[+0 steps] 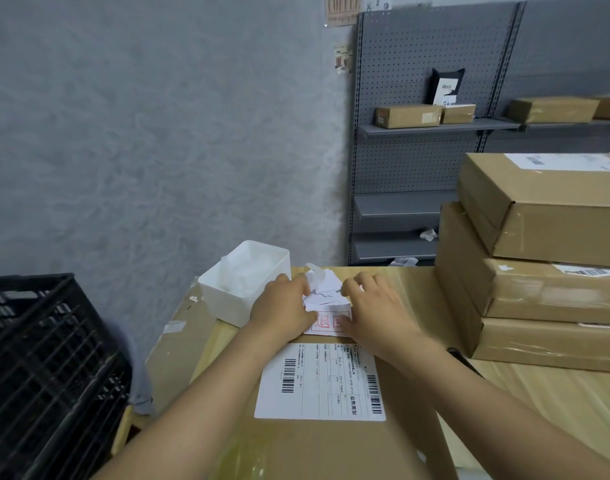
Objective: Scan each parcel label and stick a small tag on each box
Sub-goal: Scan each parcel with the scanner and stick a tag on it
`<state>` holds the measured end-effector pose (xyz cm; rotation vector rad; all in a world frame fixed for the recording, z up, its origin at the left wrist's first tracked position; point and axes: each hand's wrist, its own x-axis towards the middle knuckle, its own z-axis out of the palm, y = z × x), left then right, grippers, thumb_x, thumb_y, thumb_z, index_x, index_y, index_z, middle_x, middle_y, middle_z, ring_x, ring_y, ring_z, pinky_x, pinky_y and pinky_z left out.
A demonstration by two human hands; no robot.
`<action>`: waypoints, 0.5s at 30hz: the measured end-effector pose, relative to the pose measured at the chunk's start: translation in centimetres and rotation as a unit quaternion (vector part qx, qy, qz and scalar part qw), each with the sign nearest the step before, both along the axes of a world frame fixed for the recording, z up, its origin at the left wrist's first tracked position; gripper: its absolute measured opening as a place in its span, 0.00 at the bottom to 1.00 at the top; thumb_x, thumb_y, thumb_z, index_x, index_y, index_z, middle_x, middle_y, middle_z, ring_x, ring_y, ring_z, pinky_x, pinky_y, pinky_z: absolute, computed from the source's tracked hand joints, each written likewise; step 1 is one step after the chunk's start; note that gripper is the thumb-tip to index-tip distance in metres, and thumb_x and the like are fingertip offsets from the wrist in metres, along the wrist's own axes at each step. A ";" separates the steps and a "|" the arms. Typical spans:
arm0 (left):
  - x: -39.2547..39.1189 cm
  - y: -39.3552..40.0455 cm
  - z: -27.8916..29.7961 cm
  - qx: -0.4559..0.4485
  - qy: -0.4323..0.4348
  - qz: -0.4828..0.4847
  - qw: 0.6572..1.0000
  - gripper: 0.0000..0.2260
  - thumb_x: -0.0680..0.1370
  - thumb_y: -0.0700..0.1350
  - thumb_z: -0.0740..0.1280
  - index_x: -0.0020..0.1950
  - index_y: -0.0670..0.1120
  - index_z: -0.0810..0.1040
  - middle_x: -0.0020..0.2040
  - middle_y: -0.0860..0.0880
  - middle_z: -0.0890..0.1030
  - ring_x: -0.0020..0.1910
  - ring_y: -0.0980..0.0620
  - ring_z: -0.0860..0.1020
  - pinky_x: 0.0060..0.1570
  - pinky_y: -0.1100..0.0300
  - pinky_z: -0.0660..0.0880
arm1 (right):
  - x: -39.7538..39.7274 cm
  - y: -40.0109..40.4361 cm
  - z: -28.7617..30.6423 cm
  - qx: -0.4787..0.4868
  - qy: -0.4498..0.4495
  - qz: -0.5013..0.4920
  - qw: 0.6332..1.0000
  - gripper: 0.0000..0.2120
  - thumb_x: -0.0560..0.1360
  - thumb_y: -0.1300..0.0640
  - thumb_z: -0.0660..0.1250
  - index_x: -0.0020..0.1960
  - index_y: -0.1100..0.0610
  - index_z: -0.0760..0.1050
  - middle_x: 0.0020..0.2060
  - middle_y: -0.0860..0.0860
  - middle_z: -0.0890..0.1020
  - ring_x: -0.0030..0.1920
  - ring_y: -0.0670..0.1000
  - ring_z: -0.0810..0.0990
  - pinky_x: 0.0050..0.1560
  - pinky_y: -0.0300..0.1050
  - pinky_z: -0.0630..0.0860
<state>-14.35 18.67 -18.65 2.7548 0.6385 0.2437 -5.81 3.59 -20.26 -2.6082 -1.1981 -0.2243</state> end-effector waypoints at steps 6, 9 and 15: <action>-1.9 -1.2 -0.9 0.047 0.039 -0.058 0.996 0.17 0.77 0.55 0.63 0.66 0.57 0.74 0.63 0.50 0.71 0.64 0.49 0.69 0.60 0.52 0.71 | -0.5 -1.9 -1.3 -0.006 0.036 0.062 0.997 0.19 0.79 0.45 0.55 0.68 0.47 0.70 0.66 0.47 0.72 0.67 0.52 0.66 0.67 0.48 0.64; -3.7 -0.4 -0.8 0.061 0.037 -0.016 0.997 0.15 0.78 0.55 0.61 0.64 0.57 0.74 0.59 0.51 0.73 0.62 0.48 0.70 0.55 0.53 0.72 | 0.3 -4.2 -1.4 -0.006 0.042 0.006 0.999 0.19 0.79 0.44 0.55 0.68 0.47 0.69 0.66 0.48 0.72 0.66 0.52 0.68 0.64 0.48 0.67; -7.4 2.0 -1.2 -0.022 0.026 0.086 0.996 0.16 0.75 0.52 0.66 0.61 0.52 0.75 0.58 0.51 0.75 0.58 0.47 0.75 0.56 0.52 0.74 | 0.3 -8.0 -1.8 0.064 0.150 -0.118 0.980 0.26 0.77 0.43 0.60 0.71 0.53 0.65 0.67 0.55 0.69 0.65 0.59 0.68 0.63 0.51 0.68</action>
